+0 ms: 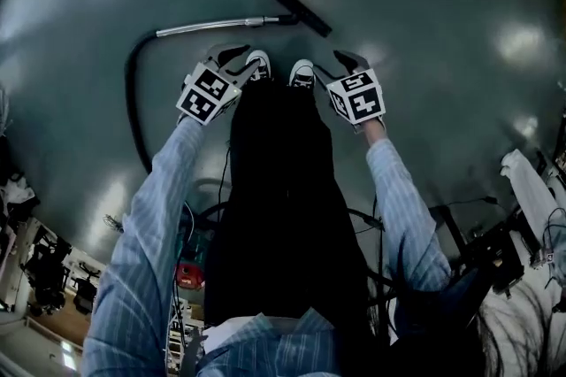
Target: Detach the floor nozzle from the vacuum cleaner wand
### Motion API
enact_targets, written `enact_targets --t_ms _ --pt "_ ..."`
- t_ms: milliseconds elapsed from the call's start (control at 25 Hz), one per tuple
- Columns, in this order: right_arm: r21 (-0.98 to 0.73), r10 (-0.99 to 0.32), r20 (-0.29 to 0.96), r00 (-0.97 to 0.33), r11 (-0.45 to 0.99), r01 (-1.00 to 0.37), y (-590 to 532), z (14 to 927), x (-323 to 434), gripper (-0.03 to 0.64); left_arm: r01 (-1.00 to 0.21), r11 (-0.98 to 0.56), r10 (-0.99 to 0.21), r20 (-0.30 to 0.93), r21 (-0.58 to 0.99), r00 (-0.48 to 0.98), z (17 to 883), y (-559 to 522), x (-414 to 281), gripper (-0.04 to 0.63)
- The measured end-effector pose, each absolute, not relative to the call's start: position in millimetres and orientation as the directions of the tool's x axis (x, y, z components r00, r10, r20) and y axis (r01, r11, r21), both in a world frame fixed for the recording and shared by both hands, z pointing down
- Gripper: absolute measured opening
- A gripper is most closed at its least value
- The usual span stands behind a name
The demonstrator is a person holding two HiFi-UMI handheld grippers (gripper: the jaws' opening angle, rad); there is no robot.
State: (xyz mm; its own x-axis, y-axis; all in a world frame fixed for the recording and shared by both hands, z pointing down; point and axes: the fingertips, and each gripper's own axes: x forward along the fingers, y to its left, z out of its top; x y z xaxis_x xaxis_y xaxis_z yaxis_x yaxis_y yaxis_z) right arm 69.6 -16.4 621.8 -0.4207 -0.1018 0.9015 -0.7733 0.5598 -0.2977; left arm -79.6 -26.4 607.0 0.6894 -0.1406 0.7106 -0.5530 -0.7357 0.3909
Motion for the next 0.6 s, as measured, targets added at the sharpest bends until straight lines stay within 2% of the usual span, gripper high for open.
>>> enact_targets --t_ms 280,600 --pt "-0.175 -0.076 0.944 -0.321 0.708 -0.684 -41 759 88 0.236 -0.525 -0.767 -0.06 0.773 0.369 0.632 753 -50 -59 0.201" --pt "-0.088 -0.085 0.967 -0.241 0.775 -0.625 -62 871 110 0.236 -0.423 -0.849 0.072 0.862 0.317 0.502 885 -37 -63 0.229"
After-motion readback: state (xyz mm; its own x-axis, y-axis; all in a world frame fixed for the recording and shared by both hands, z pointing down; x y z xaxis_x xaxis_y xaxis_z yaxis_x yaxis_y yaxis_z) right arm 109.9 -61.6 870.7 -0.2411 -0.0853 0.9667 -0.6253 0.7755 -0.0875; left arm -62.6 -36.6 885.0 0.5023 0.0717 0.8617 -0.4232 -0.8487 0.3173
